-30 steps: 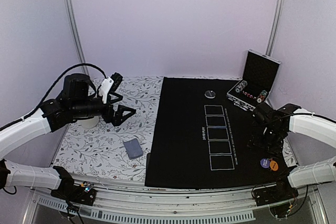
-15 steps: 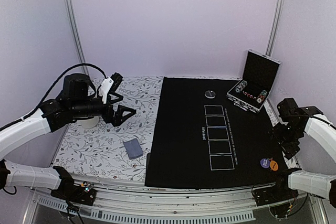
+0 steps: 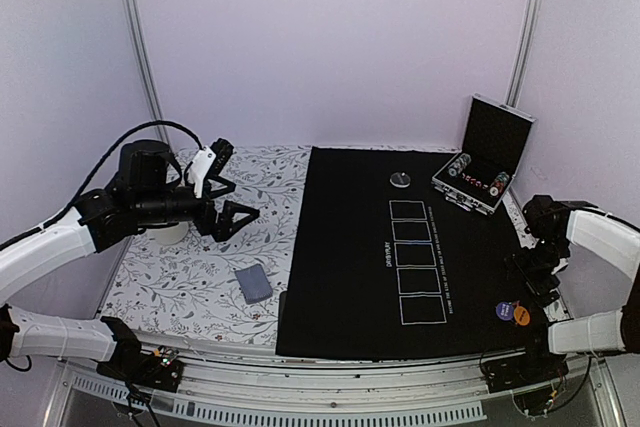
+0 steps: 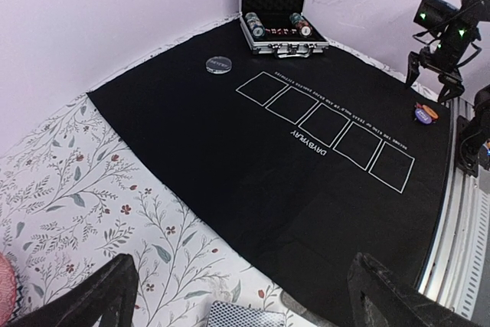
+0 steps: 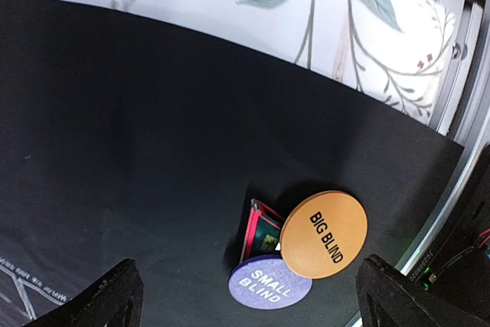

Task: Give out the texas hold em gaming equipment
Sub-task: Move the big blind button to the poker table mat, then pick up the big blind button from the poker table mat, then place the big blind button in the big blind area.

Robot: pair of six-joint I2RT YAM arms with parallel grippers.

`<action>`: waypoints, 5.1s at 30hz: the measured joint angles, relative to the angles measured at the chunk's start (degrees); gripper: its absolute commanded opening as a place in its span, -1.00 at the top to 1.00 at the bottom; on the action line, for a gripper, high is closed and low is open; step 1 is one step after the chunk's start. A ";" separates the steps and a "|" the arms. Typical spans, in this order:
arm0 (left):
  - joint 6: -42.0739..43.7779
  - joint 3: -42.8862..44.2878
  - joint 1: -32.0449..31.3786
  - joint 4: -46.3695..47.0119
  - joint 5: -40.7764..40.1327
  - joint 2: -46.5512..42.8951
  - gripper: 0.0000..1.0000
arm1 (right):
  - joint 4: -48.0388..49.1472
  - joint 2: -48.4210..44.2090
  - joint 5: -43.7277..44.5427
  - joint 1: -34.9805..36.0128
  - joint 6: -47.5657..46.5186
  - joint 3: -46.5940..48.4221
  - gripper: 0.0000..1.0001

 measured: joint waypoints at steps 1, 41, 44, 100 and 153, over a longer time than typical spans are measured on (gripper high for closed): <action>0.00 0.00 0.00 0.00 0.02 -0.07 -0.96 | 0.17 1.66 -0.33 0.00 0.59 -0.02 -0.97; 0.63 -0.72 -0.02 1.27 1.33 -2.60 -0.96 | 9.38 -2.14 1.20 -1.51 13.07 -10.97 -0.45; 0.68 -0.74 -0.02 1.25 1.31 -2.60 -0.96 | 8.52 0.28 1.01 -1.51 11.10 -10.10 -0.32; 1.07 -1.60 -0.04 1.36 1.14 -3.48 -0.96 | 15.34 10.93 3.63 -8.22 -4.50 -3.82 -0.38; 1.07 -1.88 -0.04 2.34 1.40 -1.36 -0.96 | 10.21 26.80 7.41 23.61 -19.76 31.74 0.19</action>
